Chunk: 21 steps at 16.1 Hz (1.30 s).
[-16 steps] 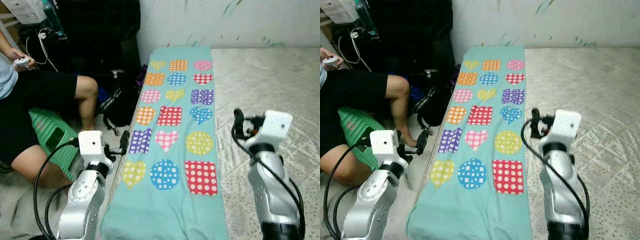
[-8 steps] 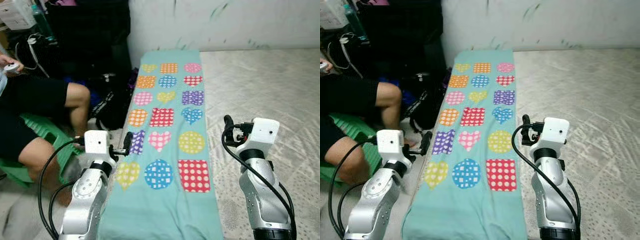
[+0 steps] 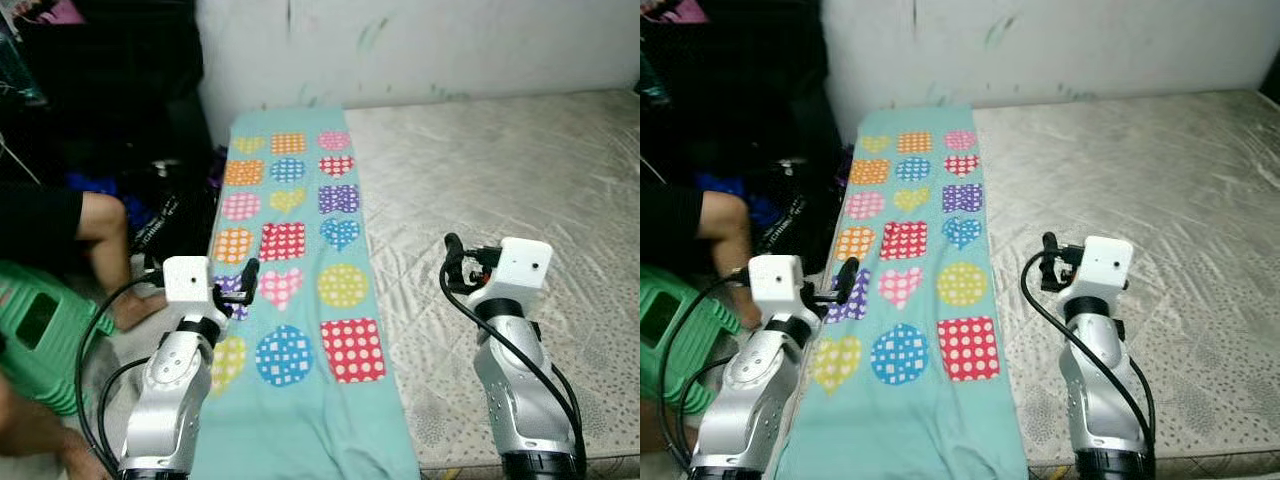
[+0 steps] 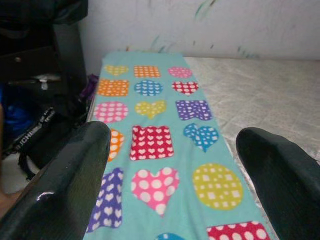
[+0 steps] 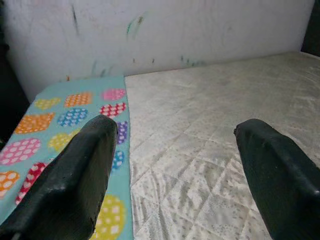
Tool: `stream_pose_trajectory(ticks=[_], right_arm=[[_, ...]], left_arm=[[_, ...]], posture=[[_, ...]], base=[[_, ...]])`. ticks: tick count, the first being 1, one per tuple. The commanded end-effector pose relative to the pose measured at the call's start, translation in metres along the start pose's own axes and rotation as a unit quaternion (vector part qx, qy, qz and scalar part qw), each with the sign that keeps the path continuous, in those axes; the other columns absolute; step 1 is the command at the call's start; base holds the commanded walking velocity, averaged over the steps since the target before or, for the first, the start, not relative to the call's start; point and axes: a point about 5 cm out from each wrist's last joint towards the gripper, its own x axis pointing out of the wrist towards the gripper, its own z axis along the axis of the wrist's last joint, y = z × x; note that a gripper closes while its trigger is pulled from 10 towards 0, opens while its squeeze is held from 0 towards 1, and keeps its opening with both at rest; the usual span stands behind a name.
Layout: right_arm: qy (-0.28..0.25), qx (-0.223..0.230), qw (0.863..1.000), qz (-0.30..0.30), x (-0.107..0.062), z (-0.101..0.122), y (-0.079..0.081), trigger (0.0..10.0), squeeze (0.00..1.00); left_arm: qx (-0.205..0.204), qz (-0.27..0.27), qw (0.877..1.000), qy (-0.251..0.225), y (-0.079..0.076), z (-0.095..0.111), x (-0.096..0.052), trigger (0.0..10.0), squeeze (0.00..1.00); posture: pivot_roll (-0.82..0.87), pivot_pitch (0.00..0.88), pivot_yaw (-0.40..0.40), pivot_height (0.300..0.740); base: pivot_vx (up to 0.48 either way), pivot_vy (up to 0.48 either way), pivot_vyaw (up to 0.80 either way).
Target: Clean up the room
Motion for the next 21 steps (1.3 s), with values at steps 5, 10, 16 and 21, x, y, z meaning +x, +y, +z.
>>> stream_pose_trajectory(ticks=[5, 10, 16, 21], right_arm=[[0.004, -0.013, 1.0, 0.016, -0.01, -0.004, -0.001, 10.0, 0.0], [0.001, -0.012, 0.999, 0.031, -0.005, -0.002, 0.003, 10.0, 0.0], [0.013, -0.03, 0.999, 0.026, -0.015, -0.008, -0.005, 10.0, 0.0], [0.04, -0.095, 0.995, 0.017, -0.022, -0.02, -0.024, 10.0, 0.0]], left_arm=[[-0.005, -0.003, 1.0, 0.008, -0.004, -0.007, -0.011, 10.0, 0.0], [-0.009, 0.001, 1.0, -0.009, 0.0, 0.004, -0.006, 10.0, 0.0], [0.002, -0.009, 1.0, 0.015, -0.003, -0.009, -0.017, 10.0, 0.0], [0.0, -0.003, 1.0, 0.023, -0.001, -0.011, -0.02, 10.0, 0.0]], posture=[[-0.14, 0.0, 0.077, 0.74], [-0.12, 0.0, 0.065, 0.74], [-0.13, 0.0, 0.072, 0.74], [-0.13, 0.0, 0.065, 0.74]], base=[[0.0, 0.0, -0.64], [0.0, 0.0, 0.0], [0.0, 0.0, 0.0], [0.0, 0.0, 0.0]])
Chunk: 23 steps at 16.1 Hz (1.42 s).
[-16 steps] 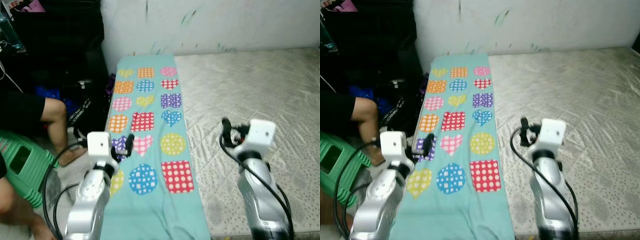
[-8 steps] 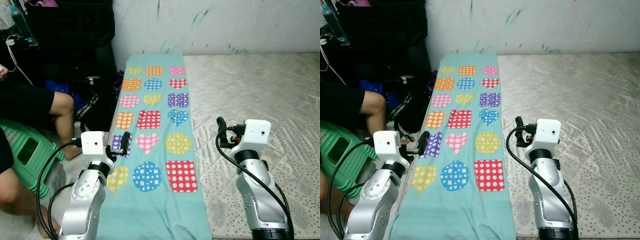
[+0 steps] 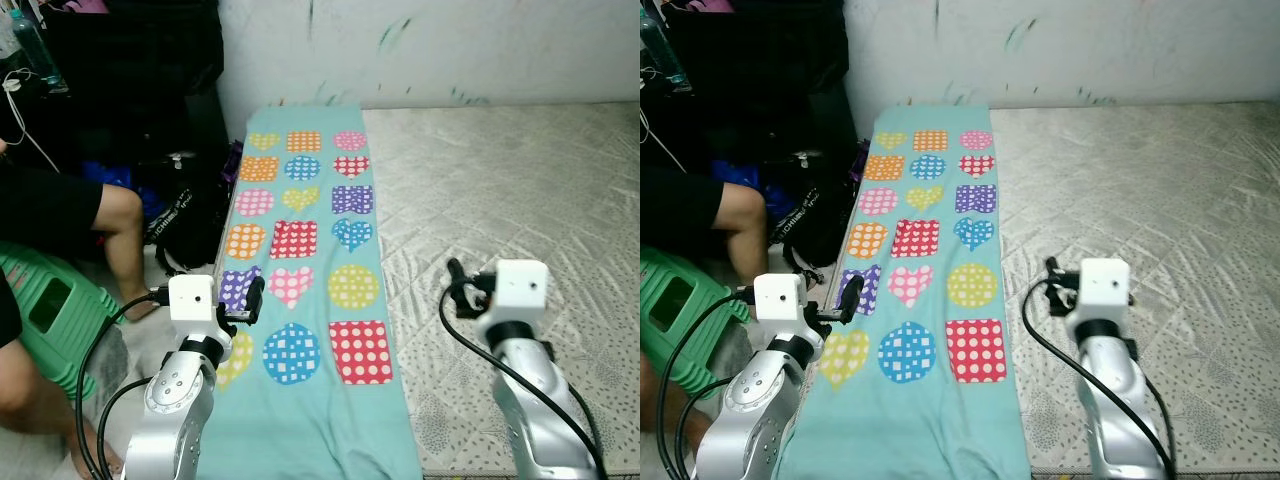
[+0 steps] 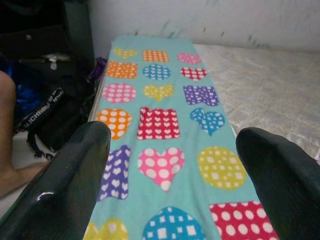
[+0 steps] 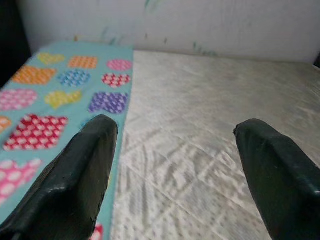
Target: Clean up the room
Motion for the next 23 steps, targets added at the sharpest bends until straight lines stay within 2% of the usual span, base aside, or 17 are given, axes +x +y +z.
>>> stream_pose_trajectory(ticks=[1, 4, 9, 12, 23], right_arm=[[0.001, -0.007, 1.0, -0.003, -0.0017, 0.0009, -0.005, 10.0, 0.0], [-0.004, 0.001, 1.0, -0.01, -0.0046, 0.0021, -0.01, 10.0, 0.0], [-0.013, 0.019, 1.0, -0.006, -0.0032, 0.006, -0.0036, 10.0, 0.0], [-0.005, 0.017, 1.0, -0.009, -0.0062, 0.0012, -0.0088, 10.0, 0.0], [-0.01, 0.021, 1.0, -0.002, -0.0027, 0.0049, -0.0039, 10.0, 0.0]], left_arm=[[0.006, 0.004, 1.0, -0.005, 0.0037, 0.003, -0.0046, 10.0, 0.0], [0.002, 0.008, 1.0, -0.003, 0.0055, 0.0015, -0.0093, 10.0, 0.0], [0.0, -0.001, 1.0, -0.008, 0.0009, 0.0048, -0.007, 10.0, 0.0], [-0.011, 0.008, 1.0, -0.001, 0.0054, 0.0023, -0.0102, 10.0, 0.0], [-0.009, 0.001, 1.0, 0.001, 0.0025, 0.0031, -0.0081, 10.0, 0.0]], posture=[[-0.13, 0.0, 0.065, 0.74], [-0.13, 0.0, 0.066, 0.74], [-0.13, 0.0, 0.066, 0.74], [-0.13, 0.0, 0.066, 0.74], [-0.13, 0.0, 0.065, 0.74]], base=[[0.0, 0.0, 0.0], [0.0, 0.0, 0.0], [0.0, 0.0, 0.0], [0.0, 0.0, 0.0], [-0.046, 0.0, 0.0]])
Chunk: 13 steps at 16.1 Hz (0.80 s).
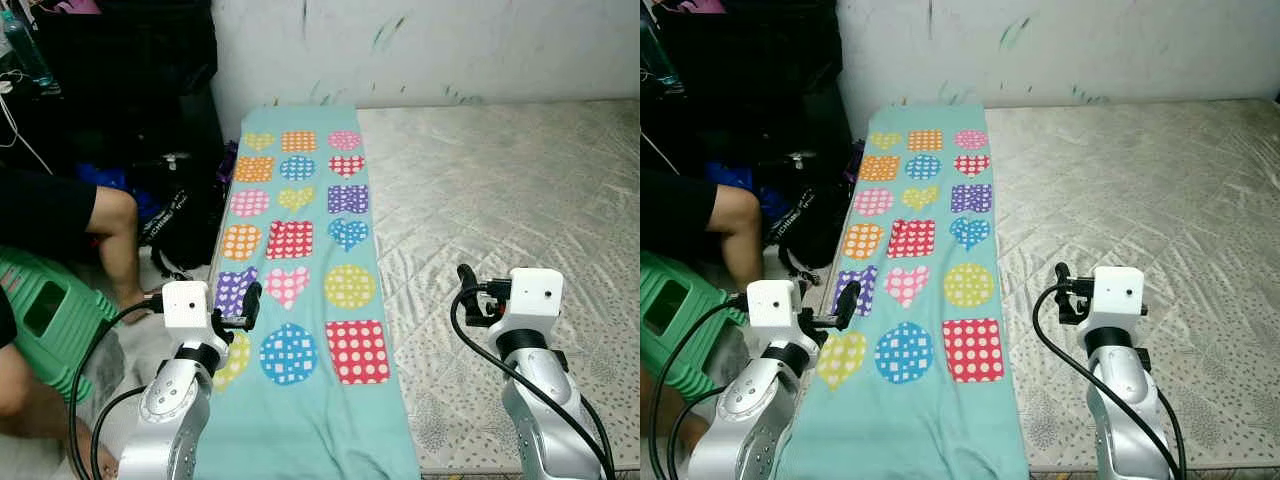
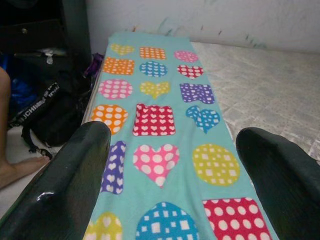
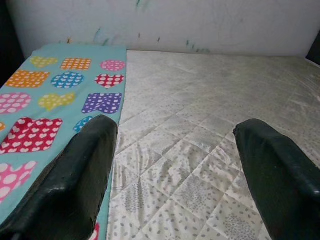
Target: Clean up the room
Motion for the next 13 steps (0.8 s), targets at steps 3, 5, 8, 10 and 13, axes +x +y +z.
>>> stream_pose_trajectory(ticks=[3, 5, 8, 10, 13], right_arm=[[-0.006, 0.003, 1.0, 0.005, 0.0019, 0.0042, 0.003, 10.0, 0.0], [-0.006, 0.004, 1.0, 0.006, 0.0022, 0.0044, 0.0036, 10.0, 0.0], [-0.007, 0.005, 1.0, 0.006, 0.0028, 0.0047, 0.0042, 10.0, 0.0], [-0.007, 0.004, 1.0, 0.006, 0.0028, 0.0046, 0.0043, 10.0, 0.0], [-0.007, 0.004, 1.0, 0.007, 0.0034, 0.0047, 0.0047, 10.0, 0.0]], left_arm=[[0.005, 0.0, 1.0, -0.001, 0.0018, 0.0027, -0.0004, 10.0, 0.0], [0.005, 0.0, 1.0, -0.001, 0.0016, 0.0026, -0.0001, 10.0, 0.0], [0.007, 0.0, 1.0, -0.001, 0.0015, 0.0026, 0.0003, 10.0, 0.0], [0.007, -0.001, 1.0, -0.001, 0.0013, 0.0025, 0.0004, 10.0, 0.0], [0.006, -0.001, 1.0, -0.001, 0.0011, 0.0025, 0.0009, 10.0, 0.0]], posture=[[-0.13, 0.0, 0.065, 0.74], [-0.13, 0.0, 0.064, 0.74], [-0.13, 0.0, 0.065, 0.74], [-0.13, 0.0, 0.065, 0.74], [-0.13, 0.0, 0.066, 0.74]], base=[[-0.266, 0.0, 0.0], [-0.272, 0.0, 0.0], [-0.268, 0.0, 0.0], [-0.257, 0.0, 0.0], [-0.166, 0.0, 0.0]])
